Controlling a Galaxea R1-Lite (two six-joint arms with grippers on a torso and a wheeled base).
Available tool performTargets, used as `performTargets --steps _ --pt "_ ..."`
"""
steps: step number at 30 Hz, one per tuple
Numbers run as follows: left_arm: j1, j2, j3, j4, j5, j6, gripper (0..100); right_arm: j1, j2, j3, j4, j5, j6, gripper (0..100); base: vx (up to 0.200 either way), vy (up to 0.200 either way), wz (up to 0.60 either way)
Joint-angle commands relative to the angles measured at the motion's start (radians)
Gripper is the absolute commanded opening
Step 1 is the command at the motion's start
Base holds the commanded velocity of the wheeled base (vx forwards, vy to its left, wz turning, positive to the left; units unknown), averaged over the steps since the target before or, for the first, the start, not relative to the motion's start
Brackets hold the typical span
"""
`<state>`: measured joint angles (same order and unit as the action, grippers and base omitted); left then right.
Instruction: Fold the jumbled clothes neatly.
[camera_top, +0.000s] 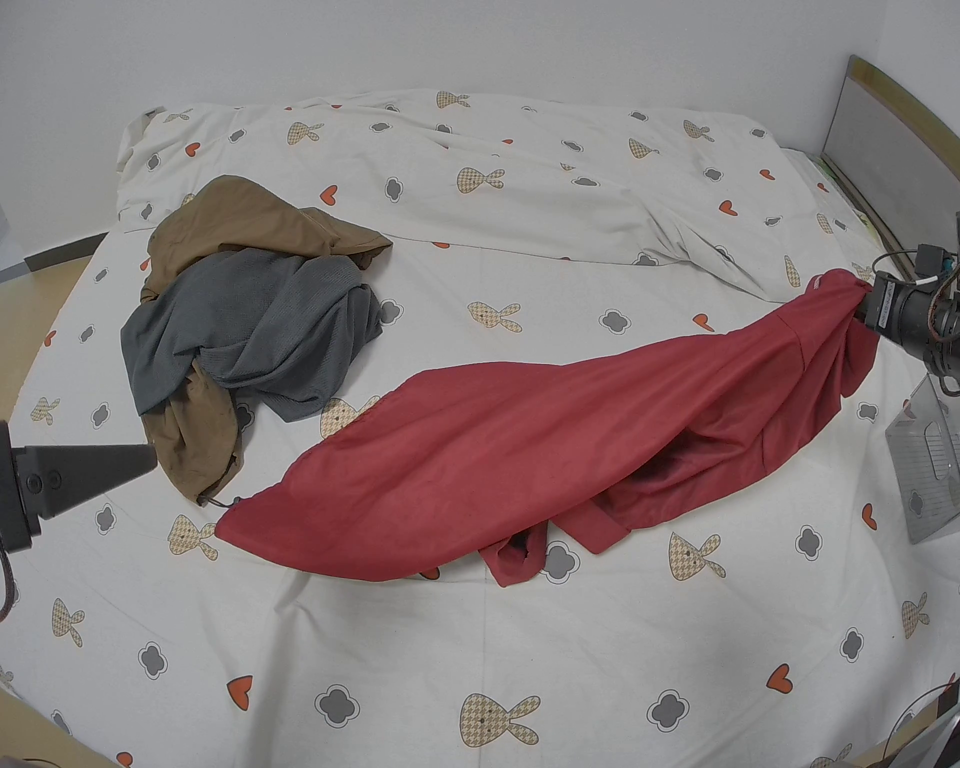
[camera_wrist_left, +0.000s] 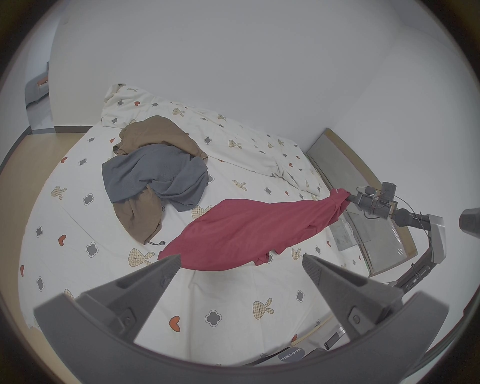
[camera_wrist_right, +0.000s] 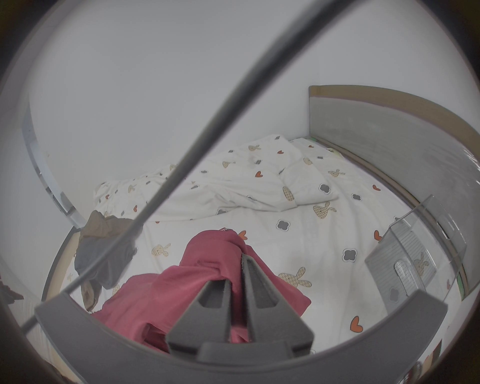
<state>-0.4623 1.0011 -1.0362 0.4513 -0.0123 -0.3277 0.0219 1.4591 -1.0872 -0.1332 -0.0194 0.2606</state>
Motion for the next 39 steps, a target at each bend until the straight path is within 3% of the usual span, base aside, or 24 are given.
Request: performTargets --steps 1,10,13,14,19,26,29,32,33,35,37,39 --pt "0.016 0.007 0.001 -0.002 0.000 0.001 100 -0.016 -0.040 -0.025 0.000 -0.001 0.002 0 0.000 0.000 0.00" --pt "0.021 0.007 0.004 -0.002 0.000 0.001 100 -0.002 -0.056 0.010 0.001 -0.002 0.000 0 0.000 0.000 0.00" --pt "0.021 0.005 0.010 -0.003 0.000 0.002 100 -0.005 0.087 0.006 -0.003 -0.001 0.002 0 0.000 0.000 0.00" --pt "0.021 0.004 0.010 -0.003 0.000 0.002 100 -0.007 0.106 0.003 -0.005 -0.001 0.002 100 0.000 0.000 0.00" --pt "0.021 0.002 0.013 -0.003 0.000 0.004 100 -0.011 0.259 -0.059 -0.003 -0.001 0.003 100 0.000 0.000 0.00" --pt "0.021 0.002 0.015 -0.003 0.000 0.004 100 0.004 0.136 0.087 0.006 0.012 -0.014 100 0.000 0.000 0.00" --pt "0.021 0.005 0.018 -0.003 0.000 0.006 100 0.018 0.072 0.136 0.007 0.016 -0.073 100 0.000 0.000 0.00" --pt "0.021 0.005 0.022 -0.003 0.000 0.009 100 0.015 -0.023 0.244 0.001 0.019 -0.302 100 0.000 0.000 0.00" --pt "0.021 0.005 0.022 -0.003 0.000 0.012 100 0.013 -0.029 0.256 -0.002 0.024 -0.331 100 0.000 0.000 0.00" --pt "0.021 0.005 0.024 -0.003 0.000 0.013 100 0.026 -0.039 0.274 0.004 0.061 -0.348 100 0.000 0.000 0.00" --pt "0.021 0.005 0.024 -0.003 0.000 0.013 100 0.041 -0.051 0.296 0.014 0.154 -0.328 100 0.000 0.000 0.00" --pt "0.021 0.005 0.027 -0.003 -0.001 0.013 100 0.115 -0.049 0.342 0.029 0.242 -0.273 100 0.000 0.000 0.00"
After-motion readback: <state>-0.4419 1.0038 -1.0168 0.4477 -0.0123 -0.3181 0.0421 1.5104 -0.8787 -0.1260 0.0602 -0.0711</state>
